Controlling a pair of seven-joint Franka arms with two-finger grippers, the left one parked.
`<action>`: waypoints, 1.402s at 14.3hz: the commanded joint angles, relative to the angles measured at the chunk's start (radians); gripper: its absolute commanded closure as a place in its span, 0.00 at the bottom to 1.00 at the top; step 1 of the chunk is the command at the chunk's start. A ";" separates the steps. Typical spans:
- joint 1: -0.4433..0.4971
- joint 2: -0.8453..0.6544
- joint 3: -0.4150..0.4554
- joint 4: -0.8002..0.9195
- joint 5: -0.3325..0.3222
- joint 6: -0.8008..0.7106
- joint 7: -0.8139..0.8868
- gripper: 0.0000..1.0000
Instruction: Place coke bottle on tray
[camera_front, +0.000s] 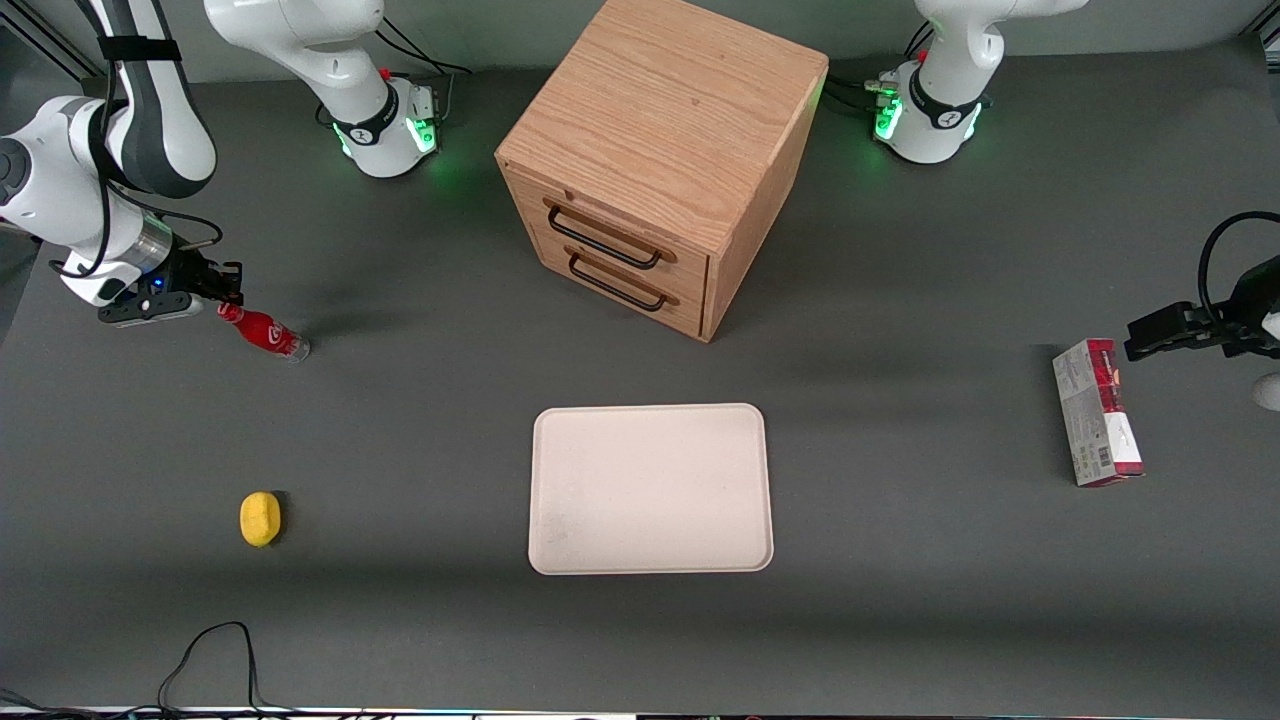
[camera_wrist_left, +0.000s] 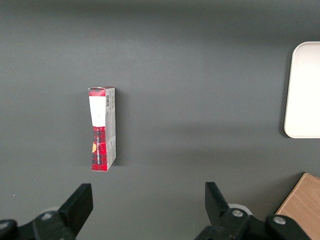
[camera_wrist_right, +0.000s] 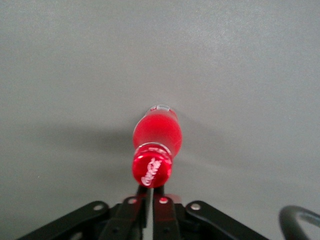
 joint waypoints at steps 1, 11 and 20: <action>0.015 0.009 -0.013 0.010 -0.020 0.002 -0.018 0.00; 0.059 0.025 0.070 0.542 0.007 -0.579 -0.001 0.00; 0.075 0.160 0.063 0.786 0.067 -0.755 -0.009 0.00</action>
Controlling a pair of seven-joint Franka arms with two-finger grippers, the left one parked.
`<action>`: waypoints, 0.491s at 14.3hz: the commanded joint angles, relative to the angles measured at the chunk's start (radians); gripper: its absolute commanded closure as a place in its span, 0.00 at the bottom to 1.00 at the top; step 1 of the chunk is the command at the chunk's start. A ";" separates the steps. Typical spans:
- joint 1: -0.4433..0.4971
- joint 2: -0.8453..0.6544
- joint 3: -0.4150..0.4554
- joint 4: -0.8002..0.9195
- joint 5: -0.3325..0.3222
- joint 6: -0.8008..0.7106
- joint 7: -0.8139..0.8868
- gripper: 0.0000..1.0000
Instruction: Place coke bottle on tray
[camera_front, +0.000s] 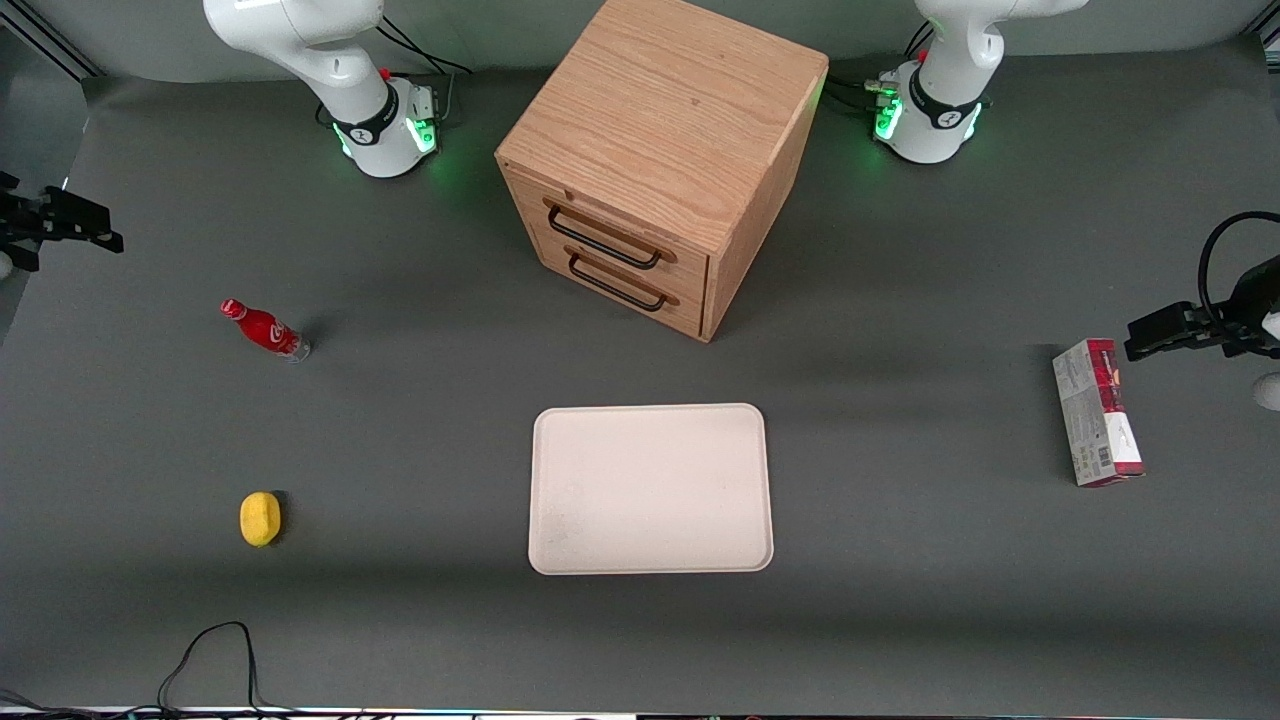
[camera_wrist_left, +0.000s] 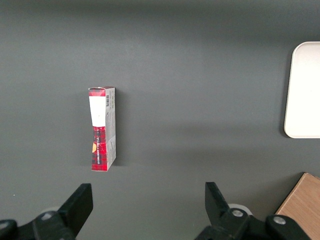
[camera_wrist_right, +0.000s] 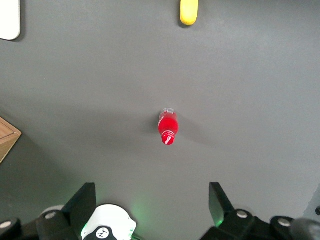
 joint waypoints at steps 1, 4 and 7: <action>-0.003 -0.005 -0.022 -0.187 0.020 0.177 -0.015 0.00; -0.002 -0.068 -0.075 -0.472 0.018 0.443 -0.028 0.00; -0.002 -0.083 -0.124 -0.641 0.018 0.613 -0.064 0.01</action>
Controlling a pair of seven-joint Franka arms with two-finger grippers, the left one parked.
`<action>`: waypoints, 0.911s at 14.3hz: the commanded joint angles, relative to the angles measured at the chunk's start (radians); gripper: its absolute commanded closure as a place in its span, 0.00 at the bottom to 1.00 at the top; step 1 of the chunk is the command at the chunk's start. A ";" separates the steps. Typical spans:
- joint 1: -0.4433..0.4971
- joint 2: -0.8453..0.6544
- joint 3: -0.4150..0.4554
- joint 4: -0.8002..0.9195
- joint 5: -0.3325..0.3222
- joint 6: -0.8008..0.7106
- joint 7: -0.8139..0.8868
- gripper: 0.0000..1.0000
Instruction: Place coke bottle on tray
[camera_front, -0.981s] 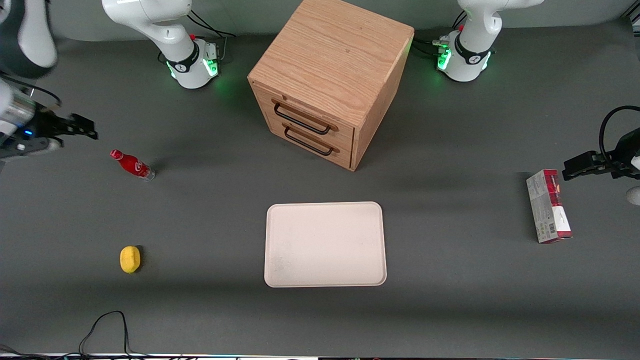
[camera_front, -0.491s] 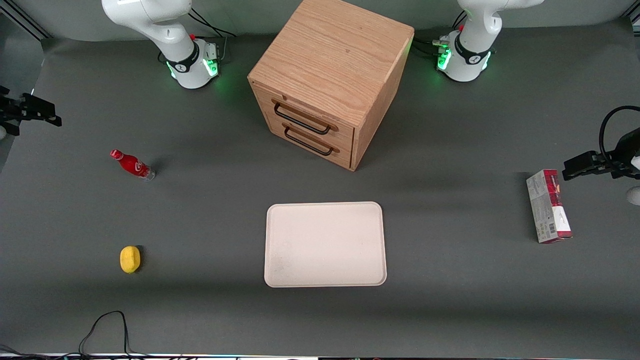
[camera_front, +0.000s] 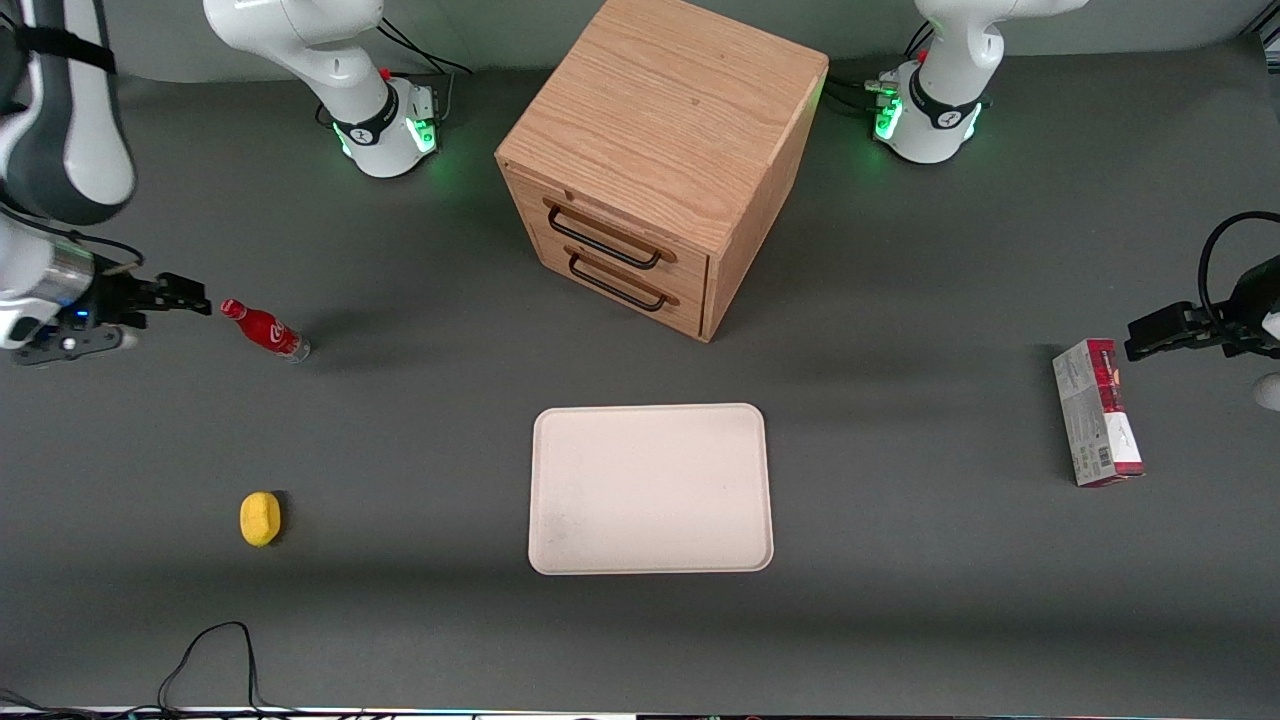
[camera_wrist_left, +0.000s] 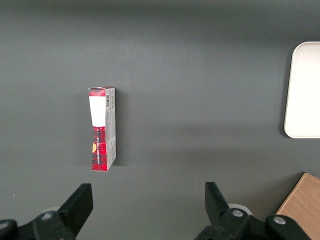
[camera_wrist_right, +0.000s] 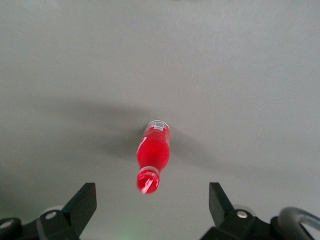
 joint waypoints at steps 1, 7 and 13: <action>0.005 -0.100 -0.034 -0.162 0.016 0.103 -0.031 0.01; 0.003 -0.132 -0.057 -0.297 0.004 0.258 -0.059 0.01; 0.005 -0.122 -0.065 -0.325 0.004 0.300 -0.071 0.03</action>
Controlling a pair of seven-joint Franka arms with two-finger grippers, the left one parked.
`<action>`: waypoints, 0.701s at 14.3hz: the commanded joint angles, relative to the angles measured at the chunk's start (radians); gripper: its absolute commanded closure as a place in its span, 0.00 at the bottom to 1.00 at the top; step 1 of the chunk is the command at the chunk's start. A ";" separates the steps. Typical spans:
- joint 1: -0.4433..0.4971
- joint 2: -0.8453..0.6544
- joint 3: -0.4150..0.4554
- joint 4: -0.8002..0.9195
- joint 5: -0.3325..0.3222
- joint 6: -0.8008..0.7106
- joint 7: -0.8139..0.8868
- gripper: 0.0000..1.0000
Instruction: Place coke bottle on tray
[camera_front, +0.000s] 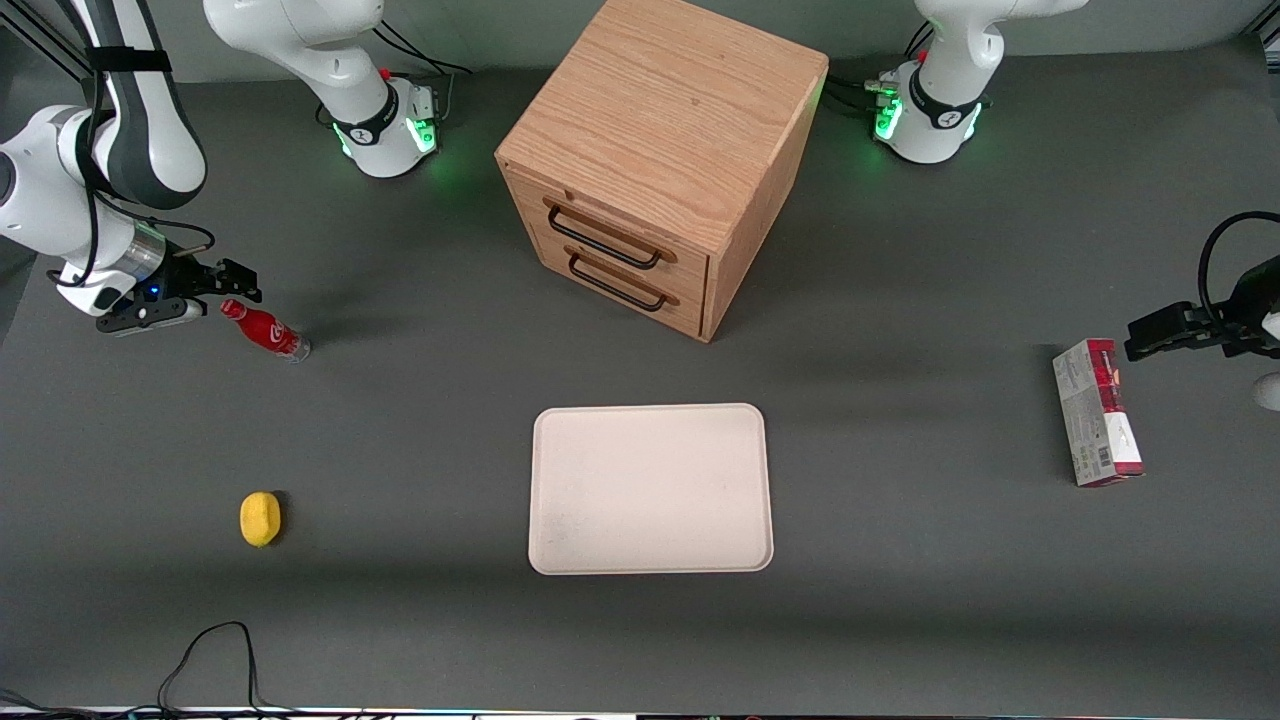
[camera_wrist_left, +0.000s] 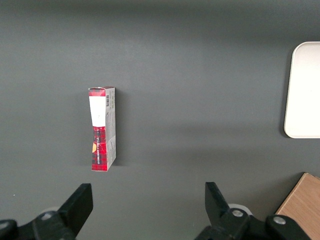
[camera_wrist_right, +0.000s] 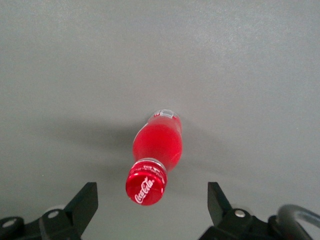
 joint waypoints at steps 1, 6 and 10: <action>0.004 -0.017 -0.008 -0.015 0.004 0.025 -0.029 0.04; 0.006 -0.016 -0.008 -0.014 0.004 0.029 -0.029 1.00; 0.006 -0.016 -0.008 -0.014 0.004 0.030 -0.029 1.00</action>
